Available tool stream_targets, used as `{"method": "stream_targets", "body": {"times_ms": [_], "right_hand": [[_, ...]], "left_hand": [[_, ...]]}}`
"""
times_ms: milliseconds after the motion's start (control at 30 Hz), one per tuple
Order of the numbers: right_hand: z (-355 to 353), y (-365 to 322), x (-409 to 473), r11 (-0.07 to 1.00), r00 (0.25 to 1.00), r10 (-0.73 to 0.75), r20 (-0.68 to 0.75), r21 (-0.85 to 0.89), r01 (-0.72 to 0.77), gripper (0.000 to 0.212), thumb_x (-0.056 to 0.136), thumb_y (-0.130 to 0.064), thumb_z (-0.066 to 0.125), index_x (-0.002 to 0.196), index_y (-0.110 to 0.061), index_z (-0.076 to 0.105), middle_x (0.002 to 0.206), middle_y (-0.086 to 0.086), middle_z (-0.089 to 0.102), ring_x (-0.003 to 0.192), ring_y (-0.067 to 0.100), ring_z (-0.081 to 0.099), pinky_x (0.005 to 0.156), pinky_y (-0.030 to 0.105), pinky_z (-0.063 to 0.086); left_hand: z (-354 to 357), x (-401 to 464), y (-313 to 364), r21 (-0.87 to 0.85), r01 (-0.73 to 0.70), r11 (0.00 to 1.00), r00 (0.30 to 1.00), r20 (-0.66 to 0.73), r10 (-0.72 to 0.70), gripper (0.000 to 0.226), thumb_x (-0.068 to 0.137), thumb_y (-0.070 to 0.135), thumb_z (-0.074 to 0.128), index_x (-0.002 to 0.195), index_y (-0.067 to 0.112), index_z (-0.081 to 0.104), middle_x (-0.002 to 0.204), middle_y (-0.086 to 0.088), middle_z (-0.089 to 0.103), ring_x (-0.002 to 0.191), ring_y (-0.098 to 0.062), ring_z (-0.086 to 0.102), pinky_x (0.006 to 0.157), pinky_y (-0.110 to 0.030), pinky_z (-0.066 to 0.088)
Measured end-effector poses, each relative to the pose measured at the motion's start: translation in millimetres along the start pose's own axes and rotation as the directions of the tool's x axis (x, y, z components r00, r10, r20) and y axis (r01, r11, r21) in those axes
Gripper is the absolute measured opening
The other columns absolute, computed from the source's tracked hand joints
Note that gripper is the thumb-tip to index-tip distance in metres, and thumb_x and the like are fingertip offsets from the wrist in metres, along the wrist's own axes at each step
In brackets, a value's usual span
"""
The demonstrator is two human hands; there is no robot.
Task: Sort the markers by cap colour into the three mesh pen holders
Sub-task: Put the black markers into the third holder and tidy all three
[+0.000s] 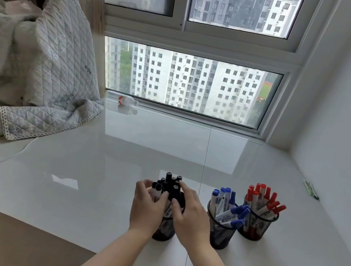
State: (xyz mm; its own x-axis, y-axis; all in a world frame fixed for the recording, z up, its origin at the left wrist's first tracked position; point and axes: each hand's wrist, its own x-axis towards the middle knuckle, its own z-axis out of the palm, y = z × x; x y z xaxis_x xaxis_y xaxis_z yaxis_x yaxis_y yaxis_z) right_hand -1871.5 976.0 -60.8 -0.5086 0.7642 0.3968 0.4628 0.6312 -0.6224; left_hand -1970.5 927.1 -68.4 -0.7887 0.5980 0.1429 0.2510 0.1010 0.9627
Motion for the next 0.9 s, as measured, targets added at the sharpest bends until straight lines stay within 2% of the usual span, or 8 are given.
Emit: {"method": "stream_targets", "body": {"times_ms": [100, 167, 200, 333, 567, 667, 767, 900], "right_hand": [[2, 0, -2, 1.0, 1.0, -0.014, 0.009, -0.006, 0.014, 0.049, 0.091, -0.03, 0.049, 0.138, -0.03, 0.036, 0.135, -0.015, 0.046, 0.111, 0.009, 0.055, 0.08, 0.023, 0.044], [3, 1, -3, 1.0, 1.0, -0.016, 0.012, -0.013, 0.016, 0.05, 0.09, -0.029, 0.051, 0.138, -0.03, 0.036, 0.134, -0.016, 0.046, 0.11, 0.009, 0.055, 0.077, 0.02, 0.043], [3, 1, -3, 1.0, 1.0, -0.016, 0.01, -0.022, 0.016, 0.05, 0.089, -0.029, 0.051, 0.137, -0.03, 0.037, 0.133, -0.016, 0.047, 0.11, 0.008, 0.054, 0.077, 0.02, 0.043], [0, 4, -2, 0.998, 1.0, -0.021, 0.003, -0.065, 0.021, 0.049, 0.089, -0.032, 0.053, 0.136, -0.028, 0.039, 0.131, -0.016, 0.047, 0.117, 0.006, 0.047, 0.082, 0.019, 0.042], [-14, 9, 1, 1.0, 0.994, 0.005, 0.114, -0.026, -0.002, 0.05, 0.086, -0.029, 0.058, 0.133, -0.025, 0.044, 0.126, -0.012, 0.051, 0.111, 0.009, 0.051, 0.08, 0.017, 0.037], [-20, 11, -2, 0.999, 0.994, 0.01, 0.107, -0.031, -0.006, 0.051, 0.084, -0.027, 0.06, 0.133, -0.024, 0.044, 0.126, -0.009, 0.049, 0.114, 0.01, 0.047, 0.087, 0.019, 0.035], [-23, 4, -8, 0.994, 0.995, -0.097, -0.035, -0.046, 0.096, 0.046, 0.079, -0.017, 0.065, 0.123, -0.019, 0.052, 0.12, -0.003, 0.052, 0.109, 0.017, 0.046, 0.092, 0.024, 0.036], [-20, -12, -15, 0.964, 0.95, -0.26, -0.171, -0.108, 0.244, 0.03, 0.072, -0.009, 0.067, 0.101, -0.013, 0.064, 0.092, -0.001, 0.06, 0.085, 0.016, 0.053, 0.073, 0.021, 0.04]], "left_hand": [[-10, 8, 12, 0.05, -0.218, 0.975, 0.976, 0.036, 0.217, 0.047, 0.086, 0.018, 0.06, 0.123, 0.032, 0.036, 0.118, 0.019, 0.041, 0.102, 0.006, 0.048, 0.073, -0.013, 0.04], [-16, 12, 13, 0.215, -0.383, 0.898, 0.923, 0.123, 0.364, 0.043, 0.09, 0.019, 0.054, 0.128, 0.036, 0.044, 0.123, 0.02, 0.043, 0.107, 0.003, 0.049, 0.079, -0.016, 0.041], [-18, 14, 11, 0.275, -0.409, 0.87, 0.911, 0.172, 0.374, 0.037, 0.093, 0.021, 0.049, 0.127, 0.035, 0.049, 0.126, 0.018, 0.047, 0.11, 0.0, 0.05, 0.083, -0.017, 0.041], [-25, 11, -2, 0.266, -0.353, 0.897, 0.913, 0.305, 0.269, 0.036, 0.099, 0.035, 0.031, 0.129, 0.038, 0.05, 0.129, 0.017, 0.051, 0.117, -0.003, 0.049, 0.091, -0.017, 0.037], [-37, -1, -3, 0.038, -0.195, 0.98, 0.901, 0.403, 0.163, 0.036, 0.086, 0.055, 0.036, 0.121, 0.058, 0.036, 0.122, 0.023, 0.05, 0.116, 0.006, 0.046, 0.094, -0.015, 0.035], [-48, -8, -8, 0.012, -0.165, 0.986, 0.929, 0.339, 0.151, 0.039, 0.088, 0.046, 0.05, 0.123, 0.05, 0.035, 0.116, 0.028, 0.05, 0.105, 0.017, 0.048, 0.079, -0.005, 0.04], [-56, -11, -13, 0.038, -0.194, 0.98, 0.943, 0.282, 0.176, 0.033, 0.086, 0.028, 0.062, 0.11, 0.043, 0.045, 0.109, 0.019, 0.057, 0.101, 0.013, 0.053, 0.072, -0.009, 0.047], [-60, -16, -14, 0.061, -0.228, 0.972, 0.948, 0.242, 0.207, 0.028, 0.083, 0.023, 0.065, 0.096, 0.043, 0.051, 0.1, 0.016, 0.062, 0.096, 0.01, 0.056, 0.072, -0.015, 0.05]]}}
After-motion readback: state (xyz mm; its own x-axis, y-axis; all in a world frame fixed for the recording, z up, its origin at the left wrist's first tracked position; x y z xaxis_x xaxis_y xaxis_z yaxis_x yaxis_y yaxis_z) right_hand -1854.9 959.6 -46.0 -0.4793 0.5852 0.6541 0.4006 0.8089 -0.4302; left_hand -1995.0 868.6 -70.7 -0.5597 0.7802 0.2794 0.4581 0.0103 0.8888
